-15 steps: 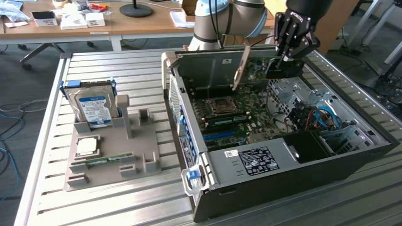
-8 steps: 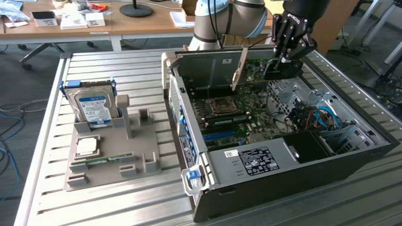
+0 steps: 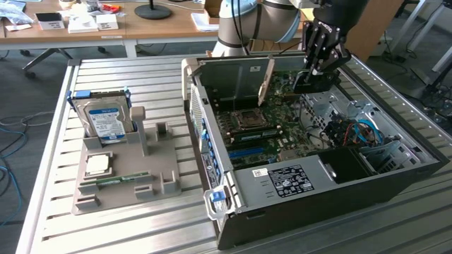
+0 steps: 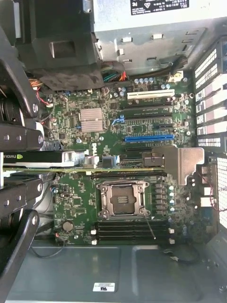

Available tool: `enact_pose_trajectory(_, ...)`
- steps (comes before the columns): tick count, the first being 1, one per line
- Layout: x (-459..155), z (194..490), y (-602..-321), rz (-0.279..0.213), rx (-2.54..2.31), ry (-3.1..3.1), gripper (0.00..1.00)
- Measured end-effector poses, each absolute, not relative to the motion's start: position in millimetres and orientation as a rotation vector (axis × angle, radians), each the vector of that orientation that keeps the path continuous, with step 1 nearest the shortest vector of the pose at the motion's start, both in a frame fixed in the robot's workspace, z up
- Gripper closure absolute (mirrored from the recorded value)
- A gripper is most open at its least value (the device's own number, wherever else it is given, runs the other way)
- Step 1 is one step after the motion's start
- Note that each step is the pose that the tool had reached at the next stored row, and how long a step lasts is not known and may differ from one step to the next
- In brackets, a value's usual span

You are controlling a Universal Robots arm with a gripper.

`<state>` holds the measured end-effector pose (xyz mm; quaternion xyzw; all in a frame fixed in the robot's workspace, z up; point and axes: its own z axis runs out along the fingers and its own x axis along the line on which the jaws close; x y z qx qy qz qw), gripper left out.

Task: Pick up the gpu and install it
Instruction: 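Insert the gpu into the slot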

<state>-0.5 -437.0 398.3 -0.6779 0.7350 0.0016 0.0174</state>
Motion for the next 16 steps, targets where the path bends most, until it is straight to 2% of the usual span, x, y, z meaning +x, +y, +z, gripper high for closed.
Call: enact_pose_trajectory(16,-1.9,387.4,-437.1,0.005,-2.106,2.284,0.73)
